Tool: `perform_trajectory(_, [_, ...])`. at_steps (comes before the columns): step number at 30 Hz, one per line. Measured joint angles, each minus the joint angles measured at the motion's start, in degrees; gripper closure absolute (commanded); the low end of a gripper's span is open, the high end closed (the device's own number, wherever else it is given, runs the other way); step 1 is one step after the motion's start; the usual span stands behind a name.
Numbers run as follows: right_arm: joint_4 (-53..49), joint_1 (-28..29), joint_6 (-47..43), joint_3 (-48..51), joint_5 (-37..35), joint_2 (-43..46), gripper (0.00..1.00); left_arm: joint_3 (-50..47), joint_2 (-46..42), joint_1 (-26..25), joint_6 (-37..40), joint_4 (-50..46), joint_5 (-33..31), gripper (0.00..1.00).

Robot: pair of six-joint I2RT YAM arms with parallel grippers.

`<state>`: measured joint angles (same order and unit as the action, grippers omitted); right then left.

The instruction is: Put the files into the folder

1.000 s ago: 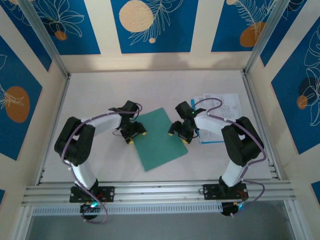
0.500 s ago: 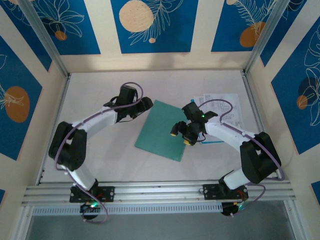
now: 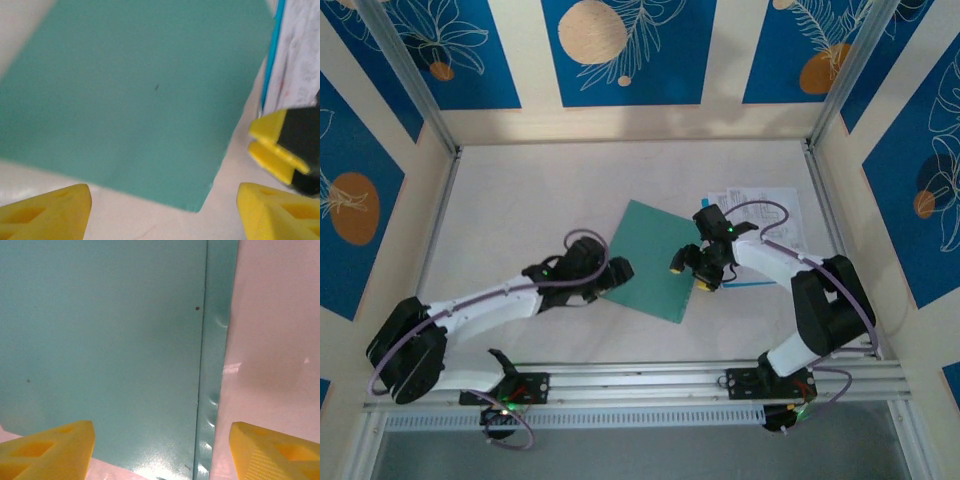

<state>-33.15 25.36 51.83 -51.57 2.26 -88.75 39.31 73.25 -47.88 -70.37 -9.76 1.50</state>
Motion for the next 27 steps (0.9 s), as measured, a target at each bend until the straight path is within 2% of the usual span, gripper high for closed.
perform_trajectory(4, [1.38,0.13,-0.48,0.00,0.57,-2.03,0.27,-4.26,-0.42,-3.67,-4.74,2.08,-2.62,0.23])
perform_trajectory(9, [2.54,0.70,-0.81,-0.09,0.85,-3.76,0.27,-5.42,-0.15,-5.75,-7.67,4.59,-4.63,0.23])
perform_trajectory(16, [2.95,1.20,-0.79,-0.17,1.01,-4.55,0.27,-6.43,0.42,-6.16,-9.33,7.63,-5.90,0.24])
perform_trajectory(27, [3.19,2.51,-0.33,-1.20,0.94,-4.44,0.33,-8.02,2.08,-6.49,-10.56,10.40,-6.32,0.28])
